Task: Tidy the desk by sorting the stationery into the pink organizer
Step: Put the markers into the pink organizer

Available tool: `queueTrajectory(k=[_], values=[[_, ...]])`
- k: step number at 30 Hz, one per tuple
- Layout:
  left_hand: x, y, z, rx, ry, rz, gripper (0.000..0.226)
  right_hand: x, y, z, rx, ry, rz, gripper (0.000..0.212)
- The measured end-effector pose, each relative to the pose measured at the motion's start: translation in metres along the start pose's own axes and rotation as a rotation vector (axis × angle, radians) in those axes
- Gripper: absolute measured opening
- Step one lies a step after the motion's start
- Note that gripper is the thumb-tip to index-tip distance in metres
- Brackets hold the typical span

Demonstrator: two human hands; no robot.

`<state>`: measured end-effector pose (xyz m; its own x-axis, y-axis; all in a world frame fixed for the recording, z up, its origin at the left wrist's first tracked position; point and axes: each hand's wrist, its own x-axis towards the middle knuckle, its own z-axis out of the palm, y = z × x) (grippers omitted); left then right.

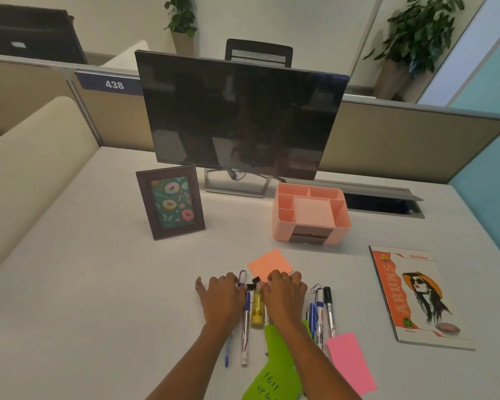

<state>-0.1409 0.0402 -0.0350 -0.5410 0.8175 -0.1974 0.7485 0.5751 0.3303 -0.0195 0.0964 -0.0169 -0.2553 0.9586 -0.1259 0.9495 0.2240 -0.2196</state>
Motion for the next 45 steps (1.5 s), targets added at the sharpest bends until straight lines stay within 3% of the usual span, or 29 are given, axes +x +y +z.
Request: queueTrajectory(k=[7,9,13,18,23,31,37,45], values=[[-0.001,0.016,0.002,-0.106,0.088,-0.039,0.025,0.006,0.007,0.0,0.182,-0.005,-0.011,0.029],[-0.004,0.026,-0.002,-0.142,0.127,-0.013,0.023,0.009,0.007,0.001,0.335,0.003,0.008,0.029],[-0.007,0.05,-0.007,-0.24,0.222,0.085,0.014,0.014,0.005,-0.016,0.896,-0.045,0.118,0.024],[0.001,0.069,-0.015,-0.408,0.272,0.217,0.012,0.035,0.022,-0.043,1.117,0.022,0.174,0.01],[0.009,0.058,-0.016,-0.36,0.202,0.134,0.01,0.058,0.054,-0.099,1.158,0.27,0.101,0.017],[-0.004,0.042,0.002,-0.07,0.073,-0.018,0.015,0.103,0.094,-0.165,1.075,0.676,0.11,0.023],[-0.01,0.045,0.003,0.014,0.025,-0.013,0.021,0.133,0.108,-0.157,0.999,0.709,0.157,0.028],[-0.008,0.044,-0.005,0.055,-0.004,-0.029,0.029,0.157,0.112,-0.133,0.846,0.575,0.213,0.027]])
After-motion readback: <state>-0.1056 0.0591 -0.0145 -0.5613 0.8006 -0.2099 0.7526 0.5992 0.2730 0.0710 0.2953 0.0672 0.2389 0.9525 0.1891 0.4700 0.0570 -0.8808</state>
